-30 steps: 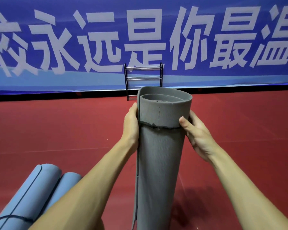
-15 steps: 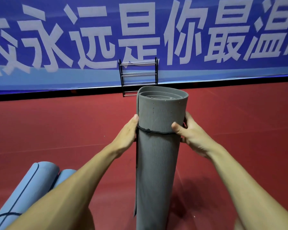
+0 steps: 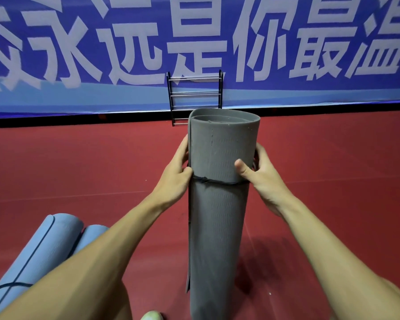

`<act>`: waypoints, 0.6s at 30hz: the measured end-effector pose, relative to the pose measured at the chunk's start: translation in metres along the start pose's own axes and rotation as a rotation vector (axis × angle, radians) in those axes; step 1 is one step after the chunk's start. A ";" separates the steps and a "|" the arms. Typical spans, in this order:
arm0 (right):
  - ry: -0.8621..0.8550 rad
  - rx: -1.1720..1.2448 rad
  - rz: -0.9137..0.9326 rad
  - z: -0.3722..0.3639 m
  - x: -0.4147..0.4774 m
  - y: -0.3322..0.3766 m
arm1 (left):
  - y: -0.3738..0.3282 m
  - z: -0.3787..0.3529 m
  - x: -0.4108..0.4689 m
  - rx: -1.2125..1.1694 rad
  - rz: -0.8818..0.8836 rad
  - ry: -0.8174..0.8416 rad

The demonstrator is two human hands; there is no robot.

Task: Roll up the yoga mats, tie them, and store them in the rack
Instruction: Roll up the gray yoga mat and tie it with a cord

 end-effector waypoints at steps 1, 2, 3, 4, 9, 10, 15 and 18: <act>-0.018 0.003 0.007 -0.002 -0.001 0.001 | 0.002 -0.002 0.000 0.004 0.009 0.003; -0.021 -0.001 -0.002 -0.004 -0.001 0.000 | 0.008 -0.003 0.000 0.006 0.043 -0.006; -0.008 -0.004 -0.022 -0.006 -0.002 -0.003 | 0.014 -0.003 -0.001 0.010 0.101 -0.012; 0.017 -0.012 -0.045 -0.008 -0.003 -0.006 | 0.022 -0.002 -0.003 0.004 0.168 -0.003; 0.212 -0.168 -0.145 -0.012 -0.015 -0.023 | 0.032 -0.008 -0.017 -0.141 0.342 0.209; 0.275 -0.195 -0.147 -0.016 -0.018 -0.027 | 0.032 -0.008 -0.020 -0.115 0.350 0.242; 0.438 -0.193 -0.184 -0.023 -0.027 -0.040 | 0.038 -0.012 -0.029 0.052 0.384 0.374; 0.404 -0.131 -0.159 -0.020 -0.026 -0.030 | 0.041 -0.016 -0.034 0.085 0.367 0.460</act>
Point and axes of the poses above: each hand's wrist, its own x-axis towards the middle knuckle, its own z-axis out of the back of the hand, y = z × x, the point moved 7 cm from there along x, towards the middle knuckle, and after that the axes turned 1 degree about -z, right-handed, at the moved point
